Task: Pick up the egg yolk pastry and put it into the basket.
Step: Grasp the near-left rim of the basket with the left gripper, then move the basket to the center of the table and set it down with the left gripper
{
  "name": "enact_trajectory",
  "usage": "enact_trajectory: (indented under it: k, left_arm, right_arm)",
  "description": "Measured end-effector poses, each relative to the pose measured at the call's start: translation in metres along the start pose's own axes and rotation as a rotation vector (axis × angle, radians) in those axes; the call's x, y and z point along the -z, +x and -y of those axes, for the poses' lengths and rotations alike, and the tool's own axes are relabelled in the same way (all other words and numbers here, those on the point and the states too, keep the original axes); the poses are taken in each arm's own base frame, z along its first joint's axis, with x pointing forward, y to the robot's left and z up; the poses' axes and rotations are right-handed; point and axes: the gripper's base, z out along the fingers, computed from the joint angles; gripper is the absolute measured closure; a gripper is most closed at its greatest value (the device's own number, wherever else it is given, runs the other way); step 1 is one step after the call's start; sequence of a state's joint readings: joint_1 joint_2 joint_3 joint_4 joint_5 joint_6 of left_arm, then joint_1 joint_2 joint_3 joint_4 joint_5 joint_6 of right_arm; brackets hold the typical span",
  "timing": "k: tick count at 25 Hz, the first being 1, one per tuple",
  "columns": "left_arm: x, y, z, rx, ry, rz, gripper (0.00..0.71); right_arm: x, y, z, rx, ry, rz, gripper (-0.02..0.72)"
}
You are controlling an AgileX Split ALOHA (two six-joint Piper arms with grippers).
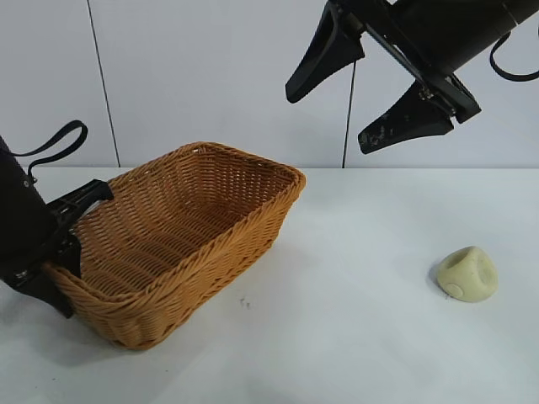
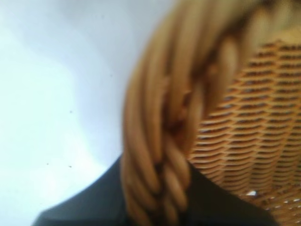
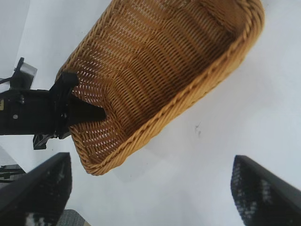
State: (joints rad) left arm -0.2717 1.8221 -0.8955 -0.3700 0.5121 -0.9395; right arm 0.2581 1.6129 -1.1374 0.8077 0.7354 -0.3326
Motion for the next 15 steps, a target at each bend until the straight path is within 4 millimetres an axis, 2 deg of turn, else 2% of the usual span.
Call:
enact_trajectory:
  k: [3, 6, 11, 15]
  left_arm:
    - [0.003, -0.008, -0.002, -0.004, -0.025, -0.017, 0.57]
    - [0.015, -0.023, 0.005, -0.068, -0.025, -0.032, 0.57]
    - [0.039, -0.044, 0.026, -0.263, 0.014, -0.037, 0.57]
    - [0.055, -0.05, 0.045, -0.419, 0.047, -0.027, 0.57]
  right_arm:
    - [0.0, 0.0, 0.0, 0.0, 0.0, -0.001, 0.073]
    - [0.0, 0.0, 0.0, 0.0, -0.001, -0.002, 0.073]
    - [0.0, 0.0, 0.0, 0.0, -0.001, -0.004, 0.073]
    - [0.0, 0.001, 0.0, 0.0, -0.002, -0.006, 0.073]
